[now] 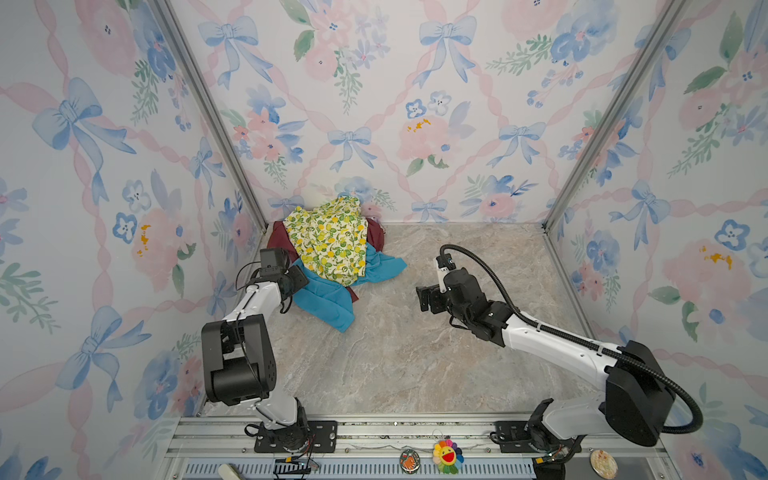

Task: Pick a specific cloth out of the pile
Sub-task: 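Reach the left gripper into the turquoise cloth while the right arm approaches, then grasp the turquoise cloth with the left gripper and lift it up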

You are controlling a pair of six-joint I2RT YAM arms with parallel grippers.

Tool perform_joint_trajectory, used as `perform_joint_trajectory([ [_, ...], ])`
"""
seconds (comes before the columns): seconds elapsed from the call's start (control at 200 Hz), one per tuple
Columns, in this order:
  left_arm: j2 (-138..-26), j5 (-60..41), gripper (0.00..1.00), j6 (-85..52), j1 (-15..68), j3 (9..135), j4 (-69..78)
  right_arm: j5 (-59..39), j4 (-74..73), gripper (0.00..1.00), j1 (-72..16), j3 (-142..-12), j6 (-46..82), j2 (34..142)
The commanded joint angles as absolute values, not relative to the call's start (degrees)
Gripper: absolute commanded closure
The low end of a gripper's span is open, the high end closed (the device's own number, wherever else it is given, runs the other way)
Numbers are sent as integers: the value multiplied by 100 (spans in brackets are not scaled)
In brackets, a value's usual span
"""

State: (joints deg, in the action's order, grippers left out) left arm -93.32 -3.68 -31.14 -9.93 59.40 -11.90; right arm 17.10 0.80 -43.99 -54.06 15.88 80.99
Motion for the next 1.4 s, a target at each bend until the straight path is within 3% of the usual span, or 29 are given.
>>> perform_joint_trajectory([
  [0.0, -9608, -189, 42, -3198, -889, 6185, -1125, 1739, 224, 3, -4432, -5599, 1531, 8147],
  [0.18, -9790, 58, 51, -3216, -912, 6226, -1138, 1784, 253, 3, -4437, -5583, 1582, 8139],
  [0.3, -9789, 135, 62, -3188, -984, 6183, -1125, 1802, 247, 3, -4433, -5578, 1588, 8146],
  [0.36, -9832, 119, 77, -3148, -993, 6192, -1121, 1809, 272, 3, -4438, -5597, 1574, 8152],
  [0.42, -9861, 108, 100, -3125, -1006, 6212, -1125, 1835, 306, 3, -4438, -5621, 1556, 8152],
  [0.95, -8003, 446, 100, -3421, -659, 7026, -1151, 1835, 496, 3, -4458, -5959, 1337, 8071],
  [1.395, -7425, 442, 100, -3381, 325, 8696, -1266, 1424, 206, 3, -4459, -6089, 897, 7591],
])
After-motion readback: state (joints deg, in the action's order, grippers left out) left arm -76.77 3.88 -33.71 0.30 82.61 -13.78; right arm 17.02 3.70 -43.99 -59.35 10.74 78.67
